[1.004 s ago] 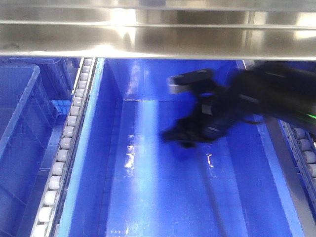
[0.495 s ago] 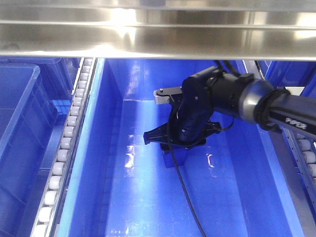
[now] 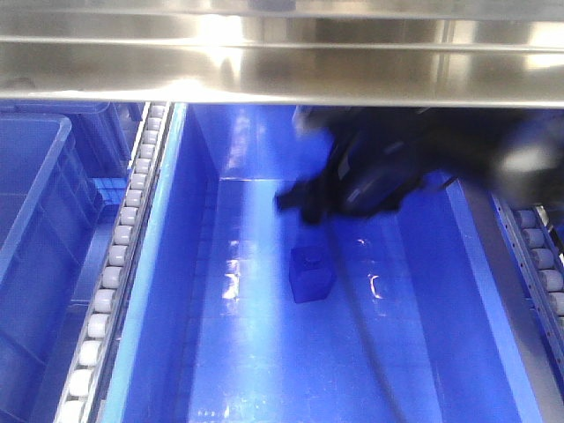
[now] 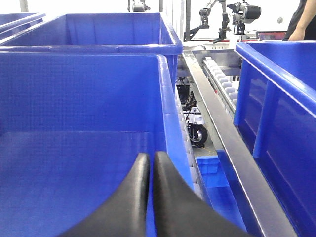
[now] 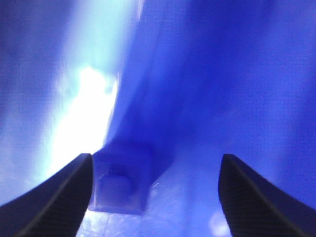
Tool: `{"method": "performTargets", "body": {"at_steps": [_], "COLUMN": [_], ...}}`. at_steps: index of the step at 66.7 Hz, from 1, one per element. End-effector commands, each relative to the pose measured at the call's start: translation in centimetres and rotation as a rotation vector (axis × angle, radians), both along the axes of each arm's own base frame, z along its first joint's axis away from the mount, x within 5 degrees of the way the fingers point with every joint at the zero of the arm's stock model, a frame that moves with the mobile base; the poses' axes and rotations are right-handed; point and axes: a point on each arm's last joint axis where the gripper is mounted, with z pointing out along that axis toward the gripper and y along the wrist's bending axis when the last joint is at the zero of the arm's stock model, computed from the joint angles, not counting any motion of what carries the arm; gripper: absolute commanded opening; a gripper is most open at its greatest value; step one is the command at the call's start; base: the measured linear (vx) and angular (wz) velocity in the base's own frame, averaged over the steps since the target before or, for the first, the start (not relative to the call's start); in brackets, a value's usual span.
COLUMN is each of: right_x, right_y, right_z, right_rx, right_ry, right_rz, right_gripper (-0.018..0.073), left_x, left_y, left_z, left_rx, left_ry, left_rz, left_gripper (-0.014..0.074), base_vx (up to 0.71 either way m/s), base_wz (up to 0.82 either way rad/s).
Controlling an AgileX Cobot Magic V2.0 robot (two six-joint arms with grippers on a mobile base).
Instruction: Pour parts from conveyor to right shelf
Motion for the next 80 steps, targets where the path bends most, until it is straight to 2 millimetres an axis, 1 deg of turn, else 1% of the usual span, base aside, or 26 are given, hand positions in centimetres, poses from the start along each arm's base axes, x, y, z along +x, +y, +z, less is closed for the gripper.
{"method": "performTargets", "body": {"at_steps": [1, 6, 20, 26, 30, 39, 46, 53, 65, 72, 74, 80], "right_x": [-1.0, -1.7, -5.1, -6.5, -7.1, -7.8, -8.8, -10.2, -12.8, -14.6, -15.3, -17.1], "right_y": [-1.0, -1.7, -4.2, -5.4, -6.2, -9.5, -11.9, -13.6, -15.9, -17.1, -17.4, -18.0], "right_z": [4.7, 5.7, 6.2, 5.9, 5.6, 4.9, 5.1, 5.4, 5.3, 4.7, 4.2, 3.7], "right_rx": [0.045, 0.044, 0.084, 0.051, 0.014, 0.009, 0.031, 0.036, 0.090, 0.094, 0.090, 0.080], "right_ry": [-0.172, -0.224, -0.406, -0.430, -0.431, -0.410, -0.426, -0.457, -0.508, -0.550, -0.552, -0.579], "right_rz": [0.012, 0.018, 0.034, 0.022, 0.012, -0.099, -0.160, -0.163, -0.228, -0.270, -0.282, -0.295], "right_gripper": [0.0519, 0.0519, 0.0519, 0.0519, 0.0519, 0.0519, 0.0519, 0.0519, 0.0519, 0.0519, 0.0519, 0.0519], "left_x": [-0.2, -0.2, -0.2, -0.2, -0.2, -0.2, -0.2, -0.2, -0.2, -0.2, -0.2, -0.2], "left_y": [0.0, 0.0, 0.0, 0.0, 0.0, 0.0, 0.0, 0.0, 0.0, 0.0, 0.0, 0.0], "left_z": [1.5, 1.5, 1.5, 1.5, 1.5, 1.5, 1.5, 1.5, 1.5, 1.5, 1.5, 1.5], "left_rx": [-0.013, -0.013, -0.013, -0.013, -0.013, -0.013, -0.013, -0.013, -0.013, -0.013, -0.013, -0.013], "left_ry": [-0.105, -0.105, -0.105, -0.105, -0.105, -0.105, -0.105, -0.105, -0.105, -0.105, -0.105, -0.105], "left_rz": [-0.006, -0.006, -0.006, -0.006, -0.006, -0.006, -0.006, -0.006, -0.006, -0.006, -0.006, -0.006], "left_gripper": [-0.0006, -0.0006, -0.0006, -0.0006, -0.0006, -0.0006, -0.0006, -0.0006, -0.0006, -0.0006, -0.0006, -0.0006], "base_vx": [0.00, 0.00, 0.00, 0.00, 0.00, 0.00, 0.00, 0.00, 0.00, 0.00, 0.00, 0.00], "base_wz": [0.00, 0.00, 0.00, 0.00, 0.00, 0.00, 0.00, 0.00, 0.00, 0.00, 0.00, 0.00]}}
